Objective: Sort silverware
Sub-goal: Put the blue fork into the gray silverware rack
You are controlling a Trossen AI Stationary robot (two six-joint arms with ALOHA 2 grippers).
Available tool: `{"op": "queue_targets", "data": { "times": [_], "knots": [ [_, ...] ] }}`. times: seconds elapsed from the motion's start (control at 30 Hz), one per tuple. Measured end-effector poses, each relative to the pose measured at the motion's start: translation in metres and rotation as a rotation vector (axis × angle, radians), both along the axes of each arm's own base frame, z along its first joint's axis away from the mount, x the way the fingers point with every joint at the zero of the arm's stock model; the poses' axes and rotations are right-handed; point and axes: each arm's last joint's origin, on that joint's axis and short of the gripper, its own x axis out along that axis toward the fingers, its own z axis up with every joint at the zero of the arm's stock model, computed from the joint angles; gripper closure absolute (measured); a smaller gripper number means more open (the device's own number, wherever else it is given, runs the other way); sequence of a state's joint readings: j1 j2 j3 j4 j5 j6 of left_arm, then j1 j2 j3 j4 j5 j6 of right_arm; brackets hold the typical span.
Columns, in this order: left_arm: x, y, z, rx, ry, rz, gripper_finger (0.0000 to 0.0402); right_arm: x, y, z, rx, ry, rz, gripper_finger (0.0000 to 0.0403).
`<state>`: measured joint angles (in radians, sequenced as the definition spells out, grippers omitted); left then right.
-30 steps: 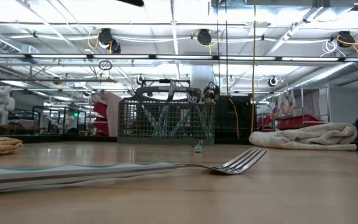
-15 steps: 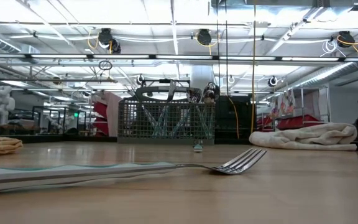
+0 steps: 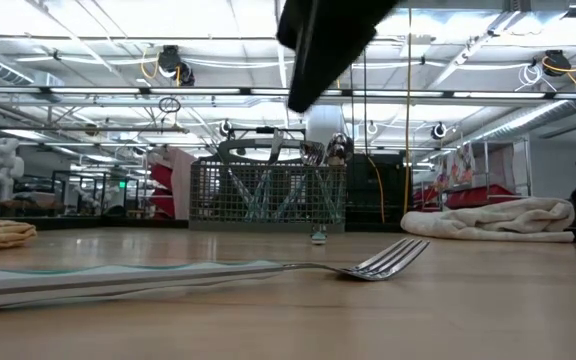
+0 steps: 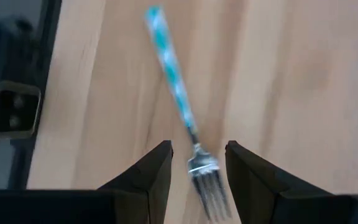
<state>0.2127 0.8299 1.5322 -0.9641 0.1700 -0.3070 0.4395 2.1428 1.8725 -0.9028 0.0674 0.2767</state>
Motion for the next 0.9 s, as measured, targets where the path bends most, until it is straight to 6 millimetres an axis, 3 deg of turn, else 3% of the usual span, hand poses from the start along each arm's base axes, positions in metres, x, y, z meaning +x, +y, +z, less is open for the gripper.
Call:
{"op": "queue_targets", "data": {
  "times": [0.2,0.67,0.9],
  "knots": [
    [0.001,0.0,-0.005,-0.008,0.057,0.008,0.034,0.006,0.007,-0.027,-0.028,0.047,0.071,0.0261],
    [0.001,0.002,-0.005,0.058,0.061,0.03,0.034,0.013,0.007,-0.033,-0.044,0.002,0.144,0.0261],
    [0.0,0.002,-0.005,0.06,0.065,0.032,0.034,0.018,0.009,-0.068,-0.077,0.083,0.155,0.0261]
  ]
}}
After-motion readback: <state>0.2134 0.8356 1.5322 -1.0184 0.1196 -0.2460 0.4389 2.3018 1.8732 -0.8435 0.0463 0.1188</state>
